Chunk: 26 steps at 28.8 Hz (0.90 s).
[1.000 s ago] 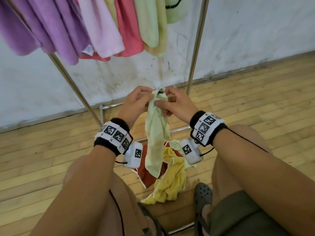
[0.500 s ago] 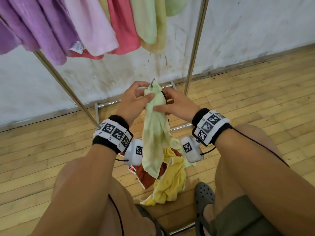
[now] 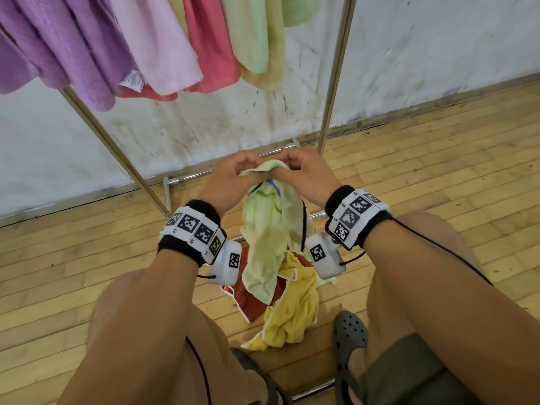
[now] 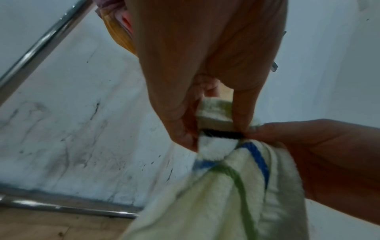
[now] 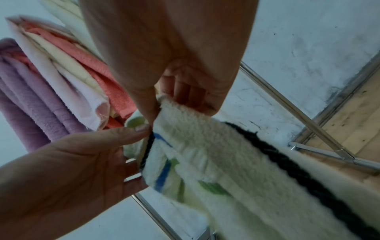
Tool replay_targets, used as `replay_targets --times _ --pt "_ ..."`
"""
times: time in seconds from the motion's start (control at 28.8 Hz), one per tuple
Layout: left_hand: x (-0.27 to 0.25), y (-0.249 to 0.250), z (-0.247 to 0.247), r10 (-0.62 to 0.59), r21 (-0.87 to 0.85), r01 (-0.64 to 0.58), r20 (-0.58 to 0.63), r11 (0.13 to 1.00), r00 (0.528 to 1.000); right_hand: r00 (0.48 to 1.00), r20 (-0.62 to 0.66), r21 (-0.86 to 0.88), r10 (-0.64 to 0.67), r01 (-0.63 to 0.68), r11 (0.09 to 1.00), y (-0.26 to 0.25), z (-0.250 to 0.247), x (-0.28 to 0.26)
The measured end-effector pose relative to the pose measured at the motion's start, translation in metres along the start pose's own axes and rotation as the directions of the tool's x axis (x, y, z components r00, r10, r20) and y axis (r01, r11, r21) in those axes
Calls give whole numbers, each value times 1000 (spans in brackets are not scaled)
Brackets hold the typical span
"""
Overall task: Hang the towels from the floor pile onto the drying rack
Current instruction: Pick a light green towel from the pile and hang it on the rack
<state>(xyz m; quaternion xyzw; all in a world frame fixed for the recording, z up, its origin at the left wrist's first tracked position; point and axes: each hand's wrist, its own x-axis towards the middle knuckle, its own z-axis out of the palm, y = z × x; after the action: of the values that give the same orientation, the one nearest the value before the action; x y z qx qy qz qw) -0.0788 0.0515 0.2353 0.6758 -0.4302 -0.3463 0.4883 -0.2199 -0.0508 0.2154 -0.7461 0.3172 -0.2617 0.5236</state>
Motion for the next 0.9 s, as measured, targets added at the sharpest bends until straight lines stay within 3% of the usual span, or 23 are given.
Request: replay_targets --times 0.1,0.21,0.42,0.52,0.69,0.9 --pt "2 -5 0 -46 24 45 39 999 998 1000 19 3 -8 8 1000 0 1 -3" --pt "3 -5 1 -13 43 12 23 999 1000 1000 -17 8 22 -22 1000 -1 0 -2" --pt "5 3 -3 14 -80 -19 -59 997 998 999 -5 -360 41 -40 932 7 -4 -2" --pt "4 6 -4 0 -124 -10 -80 992 997 997 31 -447 65 -44 893 9 -7 -2" --pt "5 3 -7 -49 -63 45 -63 997 997 980 108 -195 168 -145 970 3 -5 2" --pt "3 -1 3 -97 -11 98 66 995 993 981 120 93 155 -166 982 -4 -5 -3"
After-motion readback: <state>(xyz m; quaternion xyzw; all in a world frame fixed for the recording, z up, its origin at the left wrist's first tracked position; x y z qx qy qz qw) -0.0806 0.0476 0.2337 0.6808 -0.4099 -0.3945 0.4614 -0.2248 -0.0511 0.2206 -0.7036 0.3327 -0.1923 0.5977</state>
